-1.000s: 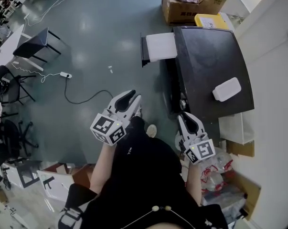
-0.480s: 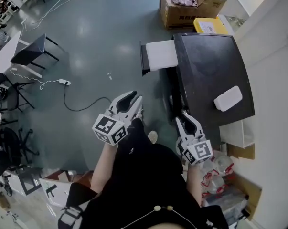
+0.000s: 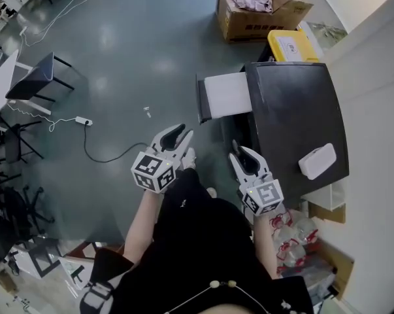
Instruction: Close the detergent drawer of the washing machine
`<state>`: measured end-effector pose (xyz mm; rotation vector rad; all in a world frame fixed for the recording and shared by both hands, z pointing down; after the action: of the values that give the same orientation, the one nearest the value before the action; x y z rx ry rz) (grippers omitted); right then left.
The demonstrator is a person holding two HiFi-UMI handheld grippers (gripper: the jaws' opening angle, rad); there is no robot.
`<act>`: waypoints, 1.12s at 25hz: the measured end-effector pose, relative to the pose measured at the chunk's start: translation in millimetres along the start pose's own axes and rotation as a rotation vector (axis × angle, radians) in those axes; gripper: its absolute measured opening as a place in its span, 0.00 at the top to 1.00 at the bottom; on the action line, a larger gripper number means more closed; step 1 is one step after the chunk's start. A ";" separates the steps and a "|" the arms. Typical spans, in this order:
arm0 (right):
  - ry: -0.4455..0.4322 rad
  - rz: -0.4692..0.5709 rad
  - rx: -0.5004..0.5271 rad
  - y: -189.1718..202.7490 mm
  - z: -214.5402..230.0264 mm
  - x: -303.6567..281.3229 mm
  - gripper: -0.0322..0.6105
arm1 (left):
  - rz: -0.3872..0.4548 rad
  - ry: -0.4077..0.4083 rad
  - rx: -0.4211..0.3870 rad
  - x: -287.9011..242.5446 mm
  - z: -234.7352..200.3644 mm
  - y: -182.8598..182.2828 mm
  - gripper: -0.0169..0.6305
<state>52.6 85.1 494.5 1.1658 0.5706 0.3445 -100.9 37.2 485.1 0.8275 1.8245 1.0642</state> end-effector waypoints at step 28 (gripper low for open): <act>0.107 -0.455 -0.248 111.7 71.6 -191.9 0.75 | -0.367 0.085 0.283 -179.2 -88.6 67.7 0.69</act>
<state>-56.7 -31.4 664.5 0.7547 0.8414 0.0826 -96.1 -115.3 630.9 0.5793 2.1289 0.6246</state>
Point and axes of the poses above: the fingertips, and each gripper's own axes: x backward along the fingers, z to its right, y out of its underside, the point moved 1 cm from there along x, backward along the fingers, and after that the axes turned 12 degrees about -y, right-handed, at the moved point
